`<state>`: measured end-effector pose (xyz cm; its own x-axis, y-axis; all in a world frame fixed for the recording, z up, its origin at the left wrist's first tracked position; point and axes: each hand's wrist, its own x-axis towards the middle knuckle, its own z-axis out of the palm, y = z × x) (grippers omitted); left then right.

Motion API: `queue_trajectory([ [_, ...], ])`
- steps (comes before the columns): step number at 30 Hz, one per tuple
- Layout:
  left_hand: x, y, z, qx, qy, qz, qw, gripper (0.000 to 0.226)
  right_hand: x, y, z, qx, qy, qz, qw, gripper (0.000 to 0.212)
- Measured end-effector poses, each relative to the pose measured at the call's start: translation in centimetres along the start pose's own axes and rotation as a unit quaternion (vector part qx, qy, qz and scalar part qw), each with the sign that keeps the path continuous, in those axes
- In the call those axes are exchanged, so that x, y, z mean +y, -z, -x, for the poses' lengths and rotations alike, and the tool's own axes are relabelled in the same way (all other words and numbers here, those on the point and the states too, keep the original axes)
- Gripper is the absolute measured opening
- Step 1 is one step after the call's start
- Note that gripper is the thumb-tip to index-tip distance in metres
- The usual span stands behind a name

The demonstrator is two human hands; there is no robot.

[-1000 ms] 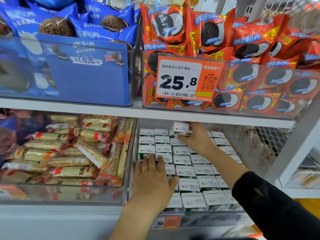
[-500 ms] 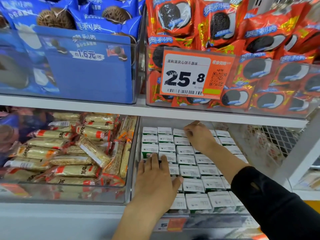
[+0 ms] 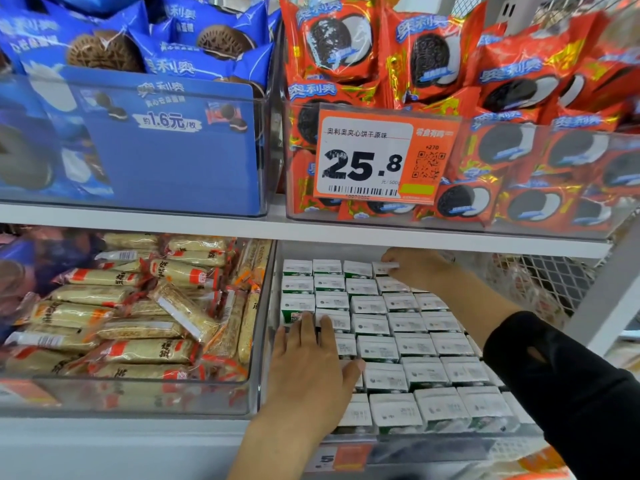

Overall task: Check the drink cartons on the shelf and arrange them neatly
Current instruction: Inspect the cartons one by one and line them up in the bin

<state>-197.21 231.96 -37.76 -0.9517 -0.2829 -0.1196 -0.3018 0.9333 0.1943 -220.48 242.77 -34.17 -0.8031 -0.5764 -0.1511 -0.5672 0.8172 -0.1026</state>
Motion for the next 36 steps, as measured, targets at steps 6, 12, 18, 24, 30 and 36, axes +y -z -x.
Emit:
queue_trajectory([
  [6, 0.0, 0.1, -0.1, -0.006, 0.002, -0.008, 1.0, 0.079, -1.2, 0.7, -0.3, -0.005, 0.015, 0.058, 0.998, 0.037],
  [12, 0.2, 0.2, -0.2, -0.007, 0.009, -0.014, 1.0, 0.08, -1.9, 0.3, -0.4, -0.001, 0.012, 0.062, 0.998, 0.048],
  [18, 0.1, 0.2, -0.2, -0.006, 0.007, -0.006, 1.0, 0.08, -0.9, -1.4, -0.2, 0.076, 0.008, 0.09, 0.993, 0.039],
  [24, 0.1, 0.4, 0.0, -0.003, 0.002, -0.002, 1.0, 0.079, -0.6, -4.3, 0.9, 0.235, 0.033, -0.005, 0.972, 0.034],
  [30, -0.1, 0.5, 0.1, -0.001, -0.006, -0.001, 1.0, 0.079, -0.8, -4.6, 3.4, 0.382, 0.037, -0.151, 0.911, 0.025],
  [36, -0.1, 0.3, 0.1, 0.003, -0.008, -0.005, 1.0, 0.08, -1.6, -1.0, 4.8, 0.367, -0.032, -0.525, 0.767, 0.017],
])
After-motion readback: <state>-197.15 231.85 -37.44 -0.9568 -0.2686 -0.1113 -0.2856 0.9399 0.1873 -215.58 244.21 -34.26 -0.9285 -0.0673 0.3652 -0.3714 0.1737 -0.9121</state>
